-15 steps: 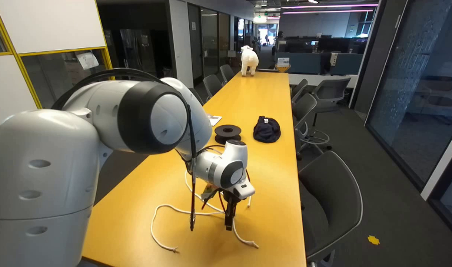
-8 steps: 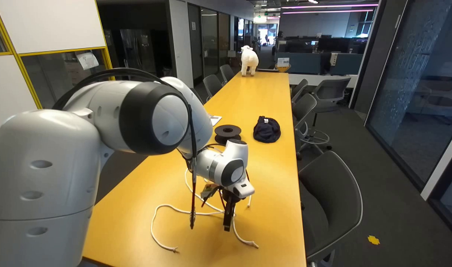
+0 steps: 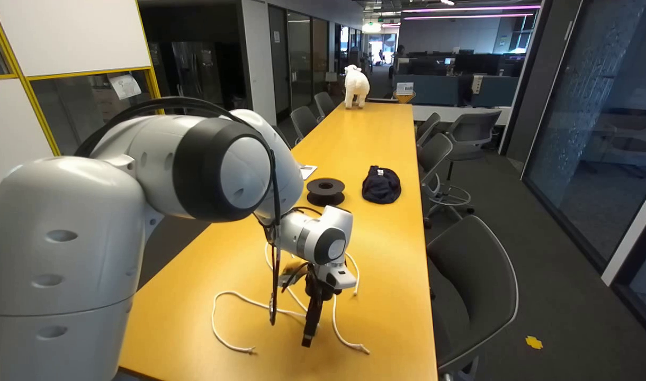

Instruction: Separate the two white ropes

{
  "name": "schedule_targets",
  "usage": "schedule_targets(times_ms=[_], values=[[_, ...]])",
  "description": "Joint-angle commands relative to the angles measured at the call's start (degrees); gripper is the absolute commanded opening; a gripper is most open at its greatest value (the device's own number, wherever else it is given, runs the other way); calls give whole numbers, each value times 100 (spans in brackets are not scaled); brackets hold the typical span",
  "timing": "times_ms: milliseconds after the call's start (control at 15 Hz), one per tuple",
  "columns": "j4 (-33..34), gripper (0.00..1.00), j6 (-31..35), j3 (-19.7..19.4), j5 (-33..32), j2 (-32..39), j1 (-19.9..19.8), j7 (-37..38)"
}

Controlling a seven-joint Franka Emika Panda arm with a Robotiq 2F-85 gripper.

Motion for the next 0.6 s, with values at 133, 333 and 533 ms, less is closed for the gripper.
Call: schedule_targets(times_ms=[133,333,533], values=[[-8,100,-847,163,52,-201,-17,-146],[7,100,-1010,186,55,-212,-32,-198],[-4,100,-1087,201,51,-247,-36,-310]])
